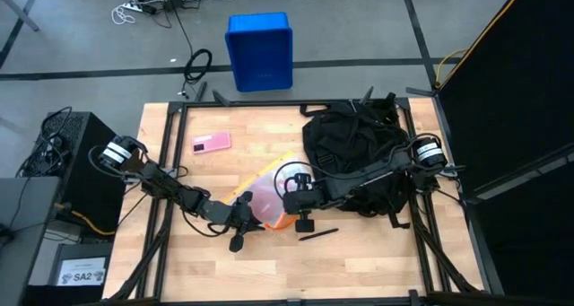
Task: Unpack backpack
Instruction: Remove the chocolate bar from the zip bag
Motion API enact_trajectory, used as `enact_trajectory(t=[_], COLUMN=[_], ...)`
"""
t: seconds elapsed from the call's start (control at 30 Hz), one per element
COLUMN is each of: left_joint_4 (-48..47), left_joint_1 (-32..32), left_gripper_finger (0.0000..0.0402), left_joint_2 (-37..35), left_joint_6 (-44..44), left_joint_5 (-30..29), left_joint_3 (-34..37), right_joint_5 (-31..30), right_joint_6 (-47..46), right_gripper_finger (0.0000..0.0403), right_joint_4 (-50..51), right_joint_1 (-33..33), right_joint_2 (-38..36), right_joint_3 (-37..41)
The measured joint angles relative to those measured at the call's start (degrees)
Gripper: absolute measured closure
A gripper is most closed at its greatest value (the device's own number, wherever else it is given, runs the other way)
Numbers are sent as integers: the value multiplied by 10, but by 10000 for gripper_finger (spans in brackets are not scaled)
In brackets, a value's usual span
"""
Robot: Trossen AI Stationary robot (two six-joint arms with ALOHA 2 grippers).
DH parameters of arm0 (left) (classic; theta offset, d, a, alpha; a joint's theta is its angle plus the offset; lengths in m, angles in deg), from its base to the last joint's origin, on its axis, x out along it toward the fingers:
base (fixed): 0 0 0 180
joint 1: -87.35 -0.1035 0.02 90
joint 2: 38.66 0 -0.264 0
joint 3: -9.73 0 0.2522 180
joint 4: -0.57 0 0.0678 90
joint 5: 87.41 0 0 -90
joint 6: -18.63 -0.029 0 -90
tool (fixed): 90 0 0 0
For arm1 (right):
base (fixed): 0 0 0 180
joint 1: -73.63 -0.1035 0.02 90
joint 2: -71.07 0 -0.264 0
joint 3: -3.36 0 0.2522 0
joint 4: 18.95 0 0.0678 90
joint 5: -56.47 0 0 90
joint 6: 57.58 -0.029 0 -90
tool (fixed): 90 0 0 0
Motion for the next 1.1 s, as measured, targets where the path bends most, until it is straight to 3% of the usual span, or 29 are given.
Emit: enact_trajectory(t=[0.17,0.47,0.63,0.8,1.1], left_joint_4=[0,0,0,0,0], left_joint_1=[0,0,0,0,0], left_gripper_finger=[402,402,402,402,402], left_joint_2=[0,0,0,0,0], left_joint_6=[0,0,0,0,0], left_joint_5=[-3,-3,-3,-3,-2], left_joint_3=[0,0,0,0,0], right_joint_5=[0,-7,-7,-3,27], right_joint_6=[18,30,36,35,10], right_gripper_finger=[355,200,144,134,172], right_joint_4=[-3,-22,-54,-76,-155], right_joint_1=[-3,-14,-19,-20,-20], right_joint_2=[1,1,1,1,1], right_joint_3=[0,-1,-2,9,82])
